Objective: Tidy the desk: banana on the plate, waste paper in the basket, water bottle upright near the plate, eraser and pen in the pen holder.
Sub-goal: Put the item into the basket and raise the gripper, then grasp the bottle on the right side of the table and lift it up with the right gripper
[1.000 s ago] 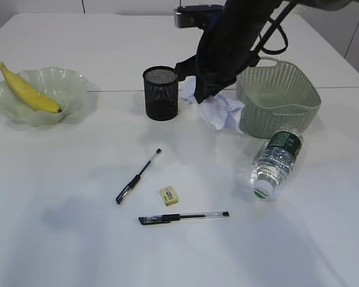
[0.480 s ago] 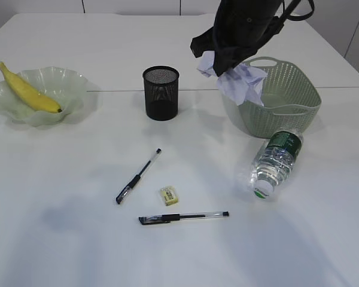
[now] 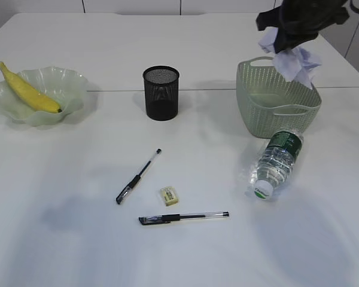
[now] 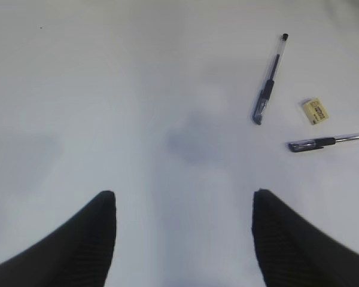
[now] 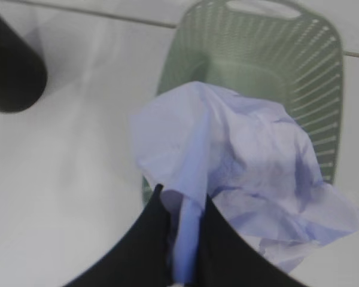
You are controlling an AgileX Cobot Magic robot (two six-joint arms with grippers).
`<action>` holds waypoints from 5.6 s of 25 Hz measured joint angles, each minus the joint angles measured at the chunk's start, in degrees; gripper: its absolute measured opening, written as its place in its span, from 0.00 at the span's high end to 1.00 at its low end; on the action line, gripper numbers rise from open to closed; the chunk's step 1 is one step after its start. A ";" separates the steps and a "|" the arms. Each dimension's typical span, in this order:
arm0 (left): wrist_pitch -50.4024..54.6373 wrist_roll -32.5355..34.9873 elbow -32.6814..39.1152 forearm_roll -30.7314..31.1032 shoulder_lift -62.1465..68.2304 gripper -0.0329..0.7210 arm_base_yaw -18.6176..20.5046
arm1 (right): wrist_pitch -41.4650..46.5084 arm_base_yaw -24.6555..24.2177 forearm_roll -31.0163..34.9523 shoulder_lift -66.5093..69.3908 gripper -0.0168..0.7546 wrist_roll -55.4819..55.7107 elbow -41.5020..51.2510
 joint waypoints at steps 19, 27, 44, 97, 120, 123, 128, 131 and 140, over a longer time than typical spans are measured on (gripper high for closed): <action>-3.26 0.00 0.00 -0.10 0.00 0.28 0.00 | -14.10 -4.50 4.16 8.92 0.94 0.09 -2.22; -4.31 0.00 0.00 -0.10 0.00 0.28 0.00 | -14.73 -4.50 4.74 12.26 0.85 0.09 -3.92; -5.85 0.00 0.00 -0.10 0.00 0.28 0.00 | -12.39 -4.50 4.96 12.30 0.31 0.09 -4.28; -4.89 0.00 0.00 -3.36 0.00 0.28 0.00 | -3.85 1.48 12.09 -39.51 0.31 0.03 51.69; -4.40 0.00 0.00 -4.61 0.00 0.31 0.00 | -14.26 10.99 3.02 -29.20 0.43 24.37 52.08; -4.40 0.00 0.00 -4.61 0.00 0.31 0.00 | -16.44 10.99 1.52 -27.60 0.42 28.89 52.08; -4.35 0.00 0.00 -4.61 0.00 0.31 0.00 | -17.78 10.99 1.03 -23.82 0.41 33.80 52.08; -4.35 0.00 0.00 -4.61 0.00 0.31 0.00 | -18.27 10.99 1.03 -22.33 0.41 35.40 52.08; -4.35 0.00 0.00 -4.61 0.00 0.33 0.00 | -19.39 10.99 -7.21 -19.90 0.40 42.68 52.08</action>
